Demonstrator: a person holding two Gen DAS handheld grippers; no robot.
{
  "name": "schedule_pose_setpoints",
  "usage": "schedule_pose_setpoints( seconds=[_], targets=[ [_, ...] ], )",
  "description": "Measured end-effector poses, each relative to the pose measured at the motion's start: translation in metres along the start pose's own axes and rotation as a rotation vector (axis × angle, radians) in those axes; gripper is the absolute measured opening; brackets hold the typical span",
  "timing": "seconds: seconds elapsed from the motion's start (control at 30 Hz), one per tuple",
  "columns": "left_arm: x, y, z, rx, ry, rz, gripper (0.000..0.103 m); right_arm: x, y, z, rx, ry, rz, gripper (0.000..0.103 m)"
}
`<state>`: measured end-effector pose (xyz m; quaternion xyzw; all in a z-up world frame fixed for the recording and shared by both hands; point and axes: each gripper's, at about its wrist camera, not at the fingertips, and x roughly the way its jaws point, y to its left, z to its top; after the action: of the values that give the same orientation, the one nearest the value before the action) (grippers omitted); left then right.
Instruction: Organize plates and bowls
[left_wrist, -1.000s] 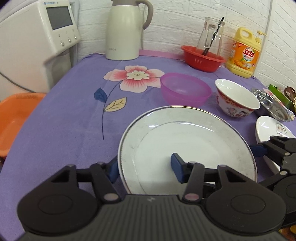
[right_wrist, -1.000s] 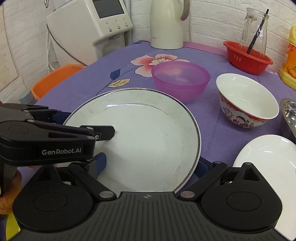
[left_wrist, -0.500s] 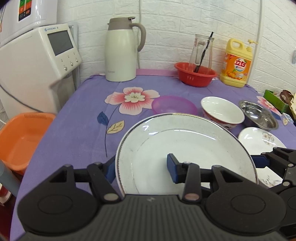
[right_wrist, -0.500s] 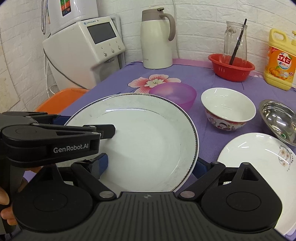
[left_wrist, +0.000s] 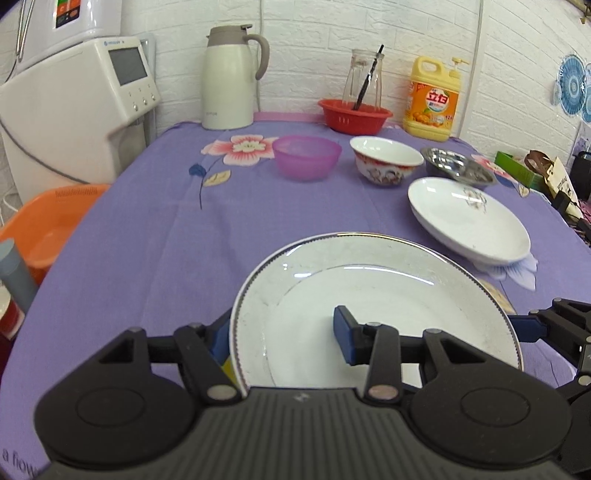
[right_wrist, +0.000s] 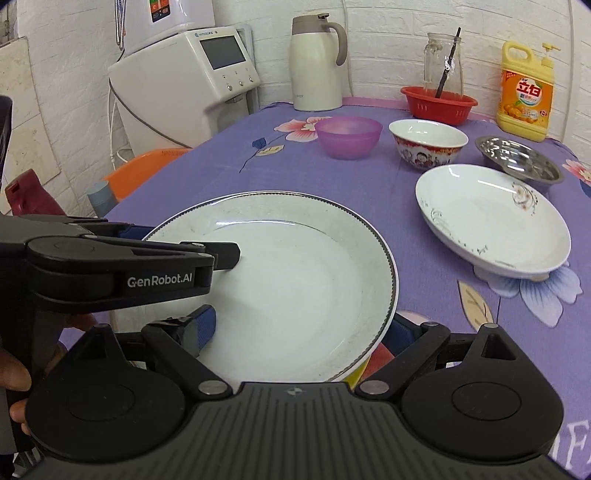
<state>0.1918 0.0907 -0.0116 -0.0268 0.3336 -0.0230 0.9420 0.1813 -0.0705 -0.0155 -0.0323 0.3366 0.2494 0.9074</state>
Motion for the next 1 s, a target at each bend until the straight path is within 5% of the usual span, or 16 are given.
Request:
schedule_pose_setpoints(
  seconds=[0.27,0.33,0.47,0.73,1.0],
  targets=[
    [-0.005,-0.001,-0.024,0.024,-0.024,0.008,0.045,-0.002,0.004,-0.016,-0.014,-0.011,-0.019,0.103],
    [-0.009,-0.002,-0.024,0.027,-0.046,0.000,0.060,-0.001,0.003,-0.017,-0.012,-0.012,-0.014,0.103],
    [-0.031,0.006,-0.015,0.005,-0.119,-0.001,0.075,-0.018,-0.009,-0.016,0.036,-0.081,-0.028,0.103],
    [-0.024,0.012,0.027,-0.056,-0.122,-0.048,0.075,-0.036,-0.070,-0.008,0.201,-0.165,-0.111,0.103],
    [0.041,-0.041,0.074,-0.032,-0.032,-0.141,0.076,-0.009,-0.157,0.022,0.268,-0.174,-0.285,0.103]
  ],
)
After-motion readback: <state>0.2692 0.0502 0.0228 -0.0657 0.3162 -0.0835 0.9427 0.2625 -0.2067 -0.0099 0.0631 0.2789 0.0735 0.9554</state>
